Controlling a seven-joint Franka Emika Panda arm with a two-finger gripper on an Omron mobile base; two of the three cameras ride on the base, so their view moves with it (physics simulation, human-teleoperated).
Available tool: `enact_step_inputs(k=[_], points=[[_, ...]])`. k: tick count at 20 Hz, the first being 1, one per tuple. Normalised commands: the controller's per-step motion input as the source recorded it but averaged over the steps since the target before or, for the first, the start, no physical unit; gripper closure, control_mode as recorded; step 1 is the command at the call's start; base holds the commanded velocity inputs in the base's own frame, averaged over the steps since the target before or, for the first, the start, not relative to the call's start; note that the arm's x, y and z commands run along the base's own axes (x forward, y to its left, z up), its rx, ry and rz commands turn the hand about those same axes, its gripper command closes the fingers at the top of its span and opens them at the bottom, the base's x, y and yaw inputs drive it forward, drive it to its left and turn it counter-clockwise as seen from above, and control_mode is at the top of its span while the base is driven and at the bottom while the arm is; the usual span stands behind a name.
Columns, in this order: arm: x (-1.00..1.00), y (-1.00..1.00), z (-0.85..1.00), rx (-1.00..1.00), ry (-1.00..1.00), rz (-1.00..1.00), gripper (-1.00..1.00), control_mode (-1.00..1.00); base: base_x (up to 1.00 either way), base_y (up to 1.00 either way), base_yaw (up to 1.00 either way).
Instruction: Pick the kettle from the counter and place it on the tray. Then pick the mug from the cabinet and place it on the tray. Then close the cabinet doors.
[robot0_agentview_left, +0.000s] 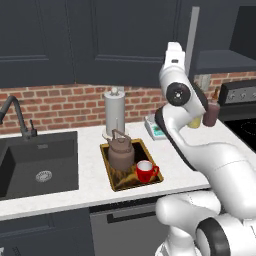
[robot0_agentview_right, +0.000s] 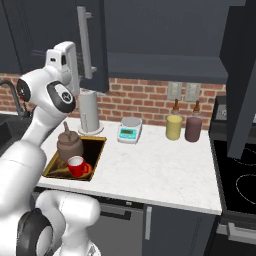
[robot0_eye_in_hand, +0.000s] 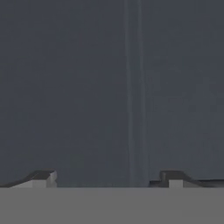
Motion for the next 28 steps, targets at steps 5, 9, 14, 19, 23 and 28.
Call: enact_step_inputs(k=[5,9,14,19,23,28], points=[[0.8,-0.44,0.0,0.0,0.05,0.0,-1.0,-1.0,0.0,0.0,0.0],[0.49,-0.37,0.0,0.0,0.01,0.0,-1.0,-1.0,0.0,0.0,0.0],[0.2,-0.26,0.0,0.0,0.0,0.0,-1.0,-1.0,0.0,0.0,0.0],[0.23,-0.19,0.01,0.0,0.0,0.0,-1.0,-1.0,0.0,0.0,0.0],[0.41,-0.09,0.0,0.0,0.04,0.0,-1.0,-1.0,0.0,0.0,0.0],[0.44,-0.01,0.0,0.0,0.05,0.01,-1.0,-1.0,0.0,0.0,0.0]])
